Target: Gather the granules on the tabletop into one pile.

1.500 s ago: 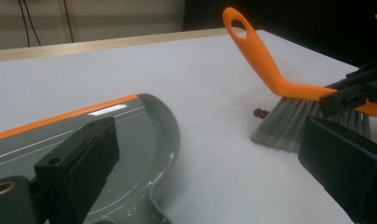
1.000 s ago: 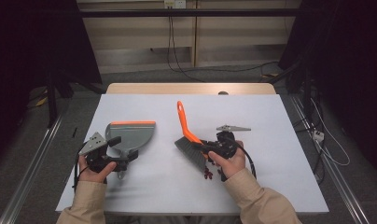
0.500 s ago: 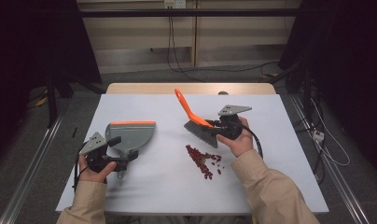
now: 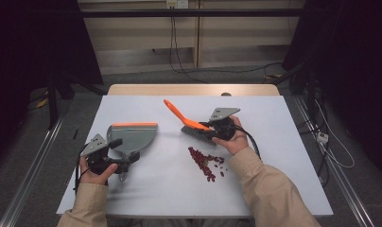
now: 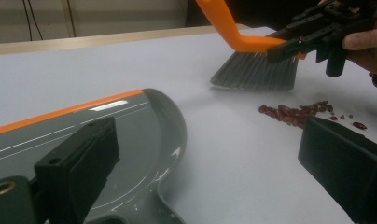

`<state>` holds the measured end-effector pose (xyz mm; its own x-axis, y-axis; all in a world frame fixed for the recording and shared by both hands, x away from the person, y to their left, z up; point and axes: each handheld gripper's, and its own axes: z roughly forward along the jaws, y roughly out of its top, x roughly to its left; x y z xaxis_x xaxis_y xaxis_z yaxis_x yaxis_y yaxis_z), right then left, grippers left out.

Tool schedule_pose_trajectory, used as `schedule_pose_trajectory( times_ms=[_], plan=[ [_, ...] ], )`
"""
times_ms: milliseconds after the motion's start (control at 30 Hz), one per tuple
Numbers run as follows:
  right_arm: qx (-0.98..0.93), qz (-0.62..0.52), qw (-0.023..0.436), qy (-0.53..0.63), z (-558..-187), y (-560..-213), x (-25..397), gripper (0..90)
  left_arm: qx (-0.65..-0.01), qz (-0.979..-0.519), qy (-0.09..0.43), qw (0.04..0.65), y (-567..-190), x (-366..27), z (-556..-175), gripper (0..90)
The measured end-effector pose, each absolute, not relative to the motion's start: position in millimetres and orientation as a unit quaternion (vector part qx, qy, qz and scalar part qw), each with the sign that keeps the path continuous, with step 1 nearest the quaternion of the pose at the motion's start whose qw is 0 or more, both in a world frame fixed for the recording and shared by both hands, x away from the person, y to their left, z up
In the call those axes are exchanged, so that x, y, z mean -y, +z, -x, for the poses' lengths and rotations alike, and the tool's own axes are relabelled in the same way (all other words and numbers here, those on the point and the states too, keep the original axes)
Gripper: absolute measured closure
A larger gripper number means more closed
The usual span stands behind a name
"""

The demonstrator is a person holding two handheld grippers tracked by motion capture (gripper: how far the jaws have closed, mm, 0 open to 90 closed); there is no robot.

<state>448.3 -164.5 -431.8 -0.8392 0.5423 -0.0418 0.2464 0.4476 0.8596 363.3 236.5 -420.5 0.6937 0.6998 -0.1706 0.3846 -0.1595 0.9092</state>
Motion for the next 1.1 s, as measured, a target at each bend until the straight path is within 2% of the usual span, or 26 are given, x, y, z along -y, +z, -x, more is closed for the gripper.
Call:
schedule_pose_trajectory(
  times_ms=[600, 1100],
  plan=[
    [-0.877, -0.114, 0.124, 0.45, -424.6, -429.8, 158.2, 71.6, -0.366, -0.747, 0.148, 0.535, -421.1, -237.9, -363.3, 4.9],
    [-0.883, -0.079, 0.1, 0.452, -398.4, -424.9, 162.7, 71.6, -0.366, -0.747, 0.148, 0.535, -420.8, -236.5, -362.6, 5.0]
  ],
)
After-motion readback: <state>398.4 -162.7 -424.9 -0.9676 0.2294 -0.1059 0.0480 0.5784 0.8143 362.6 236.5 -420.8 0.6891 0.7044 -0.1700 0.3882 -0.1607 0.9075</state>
